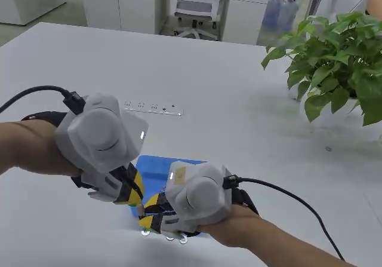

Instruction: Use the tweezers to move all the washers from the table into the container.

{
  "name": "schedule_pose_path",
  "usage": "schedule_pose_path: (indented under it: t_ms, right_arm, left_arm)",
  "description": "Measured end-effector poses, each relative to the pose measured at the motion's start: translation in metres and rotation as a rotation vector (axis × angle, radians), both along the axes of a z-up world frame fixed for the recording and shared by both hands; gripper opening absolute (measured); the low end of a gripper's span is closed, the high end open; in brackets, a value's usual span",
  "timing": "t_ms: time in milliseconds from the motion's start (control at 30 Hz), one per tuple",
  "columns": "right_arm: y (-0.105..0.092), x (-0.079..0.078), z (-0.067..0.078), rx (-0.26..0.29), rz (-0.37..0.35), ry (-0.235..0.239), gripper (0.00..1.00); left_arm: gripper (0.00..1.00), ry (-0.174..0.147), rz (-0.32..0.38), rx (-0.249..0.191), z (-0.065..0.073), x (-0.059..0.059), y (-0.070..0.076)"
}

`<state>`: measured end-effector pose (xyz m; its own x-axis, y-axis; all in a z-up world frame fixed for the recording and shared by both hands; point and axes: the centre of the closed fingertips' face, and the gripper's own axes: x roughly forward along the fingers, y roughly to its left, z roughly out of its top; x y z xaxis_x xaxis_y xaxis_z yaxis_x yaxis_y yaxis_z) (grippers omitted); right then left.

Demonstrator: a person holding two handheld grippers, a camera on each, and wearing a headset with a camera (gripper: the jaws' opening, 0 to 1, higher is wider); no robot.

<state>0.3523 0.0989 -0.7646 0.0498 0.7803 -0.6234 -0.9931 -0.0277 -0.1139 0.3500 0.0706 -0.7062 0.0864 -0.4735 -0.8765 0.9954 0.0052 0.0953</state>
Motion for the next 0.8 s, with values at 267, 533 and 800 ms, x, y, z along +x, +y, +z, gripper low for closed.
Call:
schedule_pose_path:
  t_ms: [267, 533, 800]
  right_arm:
    - [-0.002, -0.007, -0.014, -0.03, 0.026, -0.007, 0.13]
    - [-0.002, -0.009, -0.021, -0.038, 0.03, 0.0, 0.13]
    - [-0.004, -0.007, -0.022, -0.039, 0.027, -0.002, 0.13]
  left_arm:
    - [0.06, 0.01, -0.013, 0.001, -0.011, -0.004, 0.0]
    - [0.06, 0.016, -0.021, -0.004, -0.016, -0.004, -0.001]
    - [0.06, 0.011, -0.026, -0.01, -0.016, -0.003, -0.002]
